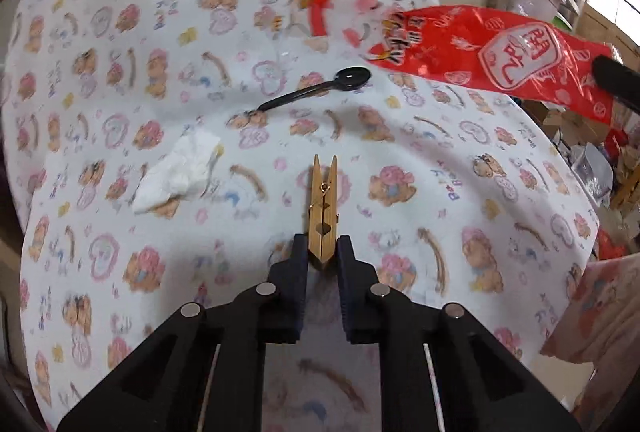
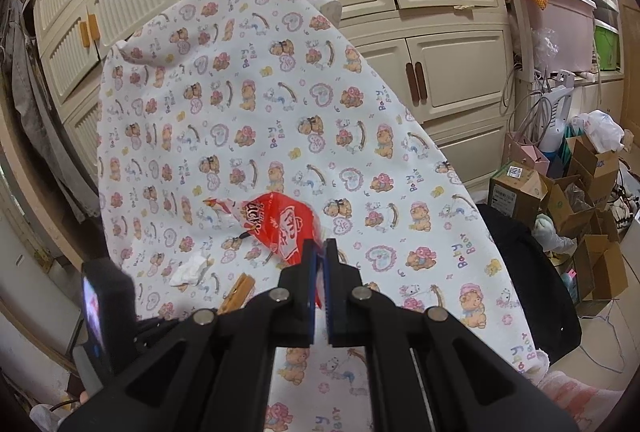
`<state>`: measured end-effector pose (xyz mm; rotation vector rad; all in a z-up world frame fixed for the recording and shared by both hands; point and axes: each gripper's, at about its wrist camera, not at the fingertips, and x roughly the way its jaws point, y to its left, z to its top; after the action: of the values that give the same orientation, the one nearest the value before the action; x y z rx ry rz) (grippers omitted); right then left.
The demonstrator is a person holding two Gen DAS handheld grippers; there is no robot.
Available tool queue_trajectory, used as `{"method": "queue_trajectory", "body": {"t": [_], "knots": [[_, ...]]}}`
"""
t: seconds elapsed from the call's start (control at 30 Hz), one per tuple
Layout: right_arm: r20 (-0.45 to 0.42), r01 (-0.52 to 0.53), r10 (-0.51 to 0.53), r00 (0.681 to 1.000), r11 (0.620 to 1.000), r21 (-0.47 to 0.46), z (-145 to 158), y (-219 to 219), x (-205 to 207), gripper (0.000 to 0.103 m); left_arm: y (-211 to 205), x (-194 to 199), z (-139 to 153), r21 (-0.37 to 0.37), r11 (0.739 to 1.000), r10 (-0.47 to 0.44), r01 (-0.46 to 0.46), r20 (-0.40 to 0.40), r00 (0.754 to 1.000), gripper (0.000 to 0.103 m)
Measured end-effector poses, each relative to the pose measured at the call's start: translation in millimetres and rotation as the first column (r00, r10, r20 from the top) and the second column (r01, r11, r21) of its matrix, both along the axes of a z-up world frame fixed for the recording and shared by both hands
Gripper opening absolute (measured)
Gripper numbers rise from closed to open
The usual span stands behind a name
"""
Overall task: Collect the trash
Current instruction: 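Grasp the red wrapper with the right tool while the left tool grasps the wooden clothespin, then carry the red wrapper and clothespin down over the pink basket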
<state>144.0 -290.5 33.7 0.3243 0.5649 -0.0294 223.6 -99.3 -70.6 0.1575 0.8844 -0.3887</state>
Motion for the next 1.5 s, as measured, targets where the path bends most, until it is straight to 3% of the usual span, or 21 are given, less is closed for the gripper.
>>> {"method": "queue_trajectory", "body": {"t": [0.3, 0.5, 0.63, 0.73, 0.87, 0.97, 1.17, 1.33, 1.5], "knots": [[0.013, -0.019, 0.019, 1.000, 1.000, -0.016, 3, 1, -8, 0.003, 32, -46, 44, -0.038, 0.998, 0.049, -0.046, 0.063, 0.997, 0.013], [-0.002, -0.061, 0.061, 0.998, 0.997, -0.040, 0, 14, -17, 0.003, 54, -77, 59, 0.065, 0.994, 0.085, -0.094, 0.119, 0.989, 0.013], [-0.005, -0.064, 0.064, 0.998, 0.992, -0.112, 1, 31, -30, 0.003, 79, -100, 74, 0.057, 0.985, 0.153, -0.165, 0.176, 0.972, 0.013], [0.023, -0.079, 0.080, 0.997, 0.995, -0.060, 12, 39, -45, 0.003, 93, -116, 87, 0.030, 0.979, 0.190, -0.200, 0.192, 0.963, 0.013], [0.081, -0.105, 0.117, 0.990, 0.984, -0.141, 32, 60, -69, 0.003, 111, -147, 115, 0.053, 0.970, 0.212, -0.236, 0.283, 0.935, 0.013], [0.097, -0.138, 0.150, 0.984, 0.983, -0.122, 41, 67, -84, 0.003, 133, -167, 135, 0.059, 0.959, 0.244, -0.277, 0.327, 0.913, 0.013], [0.094, -0.215, 0.218, 0.971, 0.976, -0.041, 48, 80, -107, 0.003, 172, -196, 160, -0.006, 0.935, 0.336, -0.356, 0.341, 0.878, 0.013], [0.104, -0.241, 0.243, 0.964, 0.970, -0.035, 54, 90, -132, 0.003, 173, -201, 162, -0.068, 0.932, 0.362, -0.357, 0.263, 0.894, 0.013], [0.092, -0.283, 0.276, 0.957, 0.957, 0.071, 49, 84, -149, 0.003, 151, -202, 155, -0.087, 0.941, 0.339, -0.327, 0.248, 0.908, 0.013]]}}
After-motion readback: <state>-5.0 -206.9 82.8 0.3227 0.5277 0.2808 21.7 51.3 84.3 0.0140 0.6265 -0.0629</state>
